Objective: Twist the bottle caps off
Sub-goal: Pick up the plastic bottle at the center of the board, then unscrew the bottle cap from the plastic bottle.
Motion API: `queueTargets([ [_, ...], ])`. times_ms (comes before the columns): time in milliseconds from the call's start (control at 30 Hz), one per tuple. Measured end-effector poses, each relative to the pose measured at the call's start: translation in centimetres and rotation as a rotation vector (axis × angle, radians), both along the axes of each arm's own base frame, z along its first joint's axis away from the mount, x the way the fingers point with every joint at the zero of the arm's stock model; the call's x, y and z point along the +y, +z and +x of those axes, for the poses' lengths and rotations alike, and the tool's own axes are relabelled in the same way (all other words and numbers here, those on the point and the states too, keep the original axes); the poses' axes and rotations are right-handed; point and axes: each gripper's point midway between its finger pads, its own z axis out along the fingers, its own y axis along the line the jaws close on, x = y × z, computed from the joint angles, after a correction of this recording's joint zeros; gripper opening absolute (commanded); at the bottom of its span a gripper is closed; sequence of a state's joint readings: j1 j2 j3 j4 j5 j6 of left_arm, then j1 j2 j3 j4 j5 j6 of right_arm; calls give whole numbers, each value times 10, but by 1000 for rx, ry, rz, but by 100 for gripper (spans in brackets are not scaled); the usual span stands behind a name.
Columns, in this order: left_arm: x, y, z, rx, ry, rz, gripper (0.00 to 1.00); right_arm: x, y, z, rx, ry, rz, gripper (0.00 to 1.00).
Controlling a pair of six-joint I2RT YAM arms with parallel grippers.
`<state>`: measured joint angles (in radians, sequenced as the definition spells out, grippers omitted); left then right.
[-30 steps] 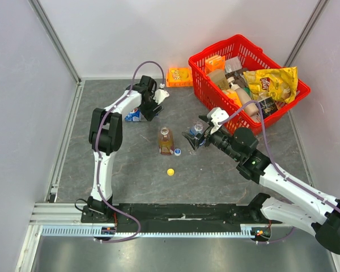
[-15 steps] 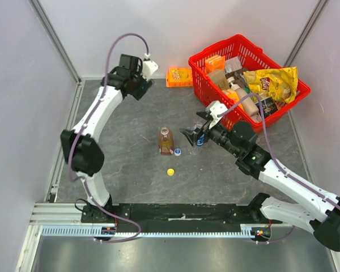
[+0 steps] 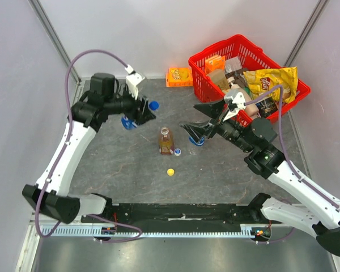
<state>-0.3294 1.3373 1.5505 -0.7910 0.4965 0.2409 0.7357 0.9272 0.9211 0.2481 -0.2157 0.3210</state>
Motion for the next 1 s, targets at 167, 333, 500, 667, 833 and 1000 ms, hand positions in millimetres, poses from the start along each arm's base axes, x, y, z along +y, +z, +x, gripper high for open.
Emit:
queueTargets([
  [167, -28, -18, -57, 111, -172, -214, 45, 11, -4, -9, 63, 80, 22, 98],
  [333, -40, -28, -83, 148, -248, -350, 47, 17, -18, -10, 118, 111, 32, 98],
  [500, -44, -45, -97, 198, -279, -410, 46, 30, -36, -9, 151, 164, 18, 98],
  [667, -47, -48, -99, 243, -294, -423, 46, 50, -57, -10, 167, 258, -22, 98],
  [833, -47, -46, -102, 245, -306, -432, 47, 59, -57, -19, 149, 341, -4, 96],
  [1000, -48, -44, -102, 238, -310, -437, 46, 67, -51, -23, 137, 381, 33, 82],
])
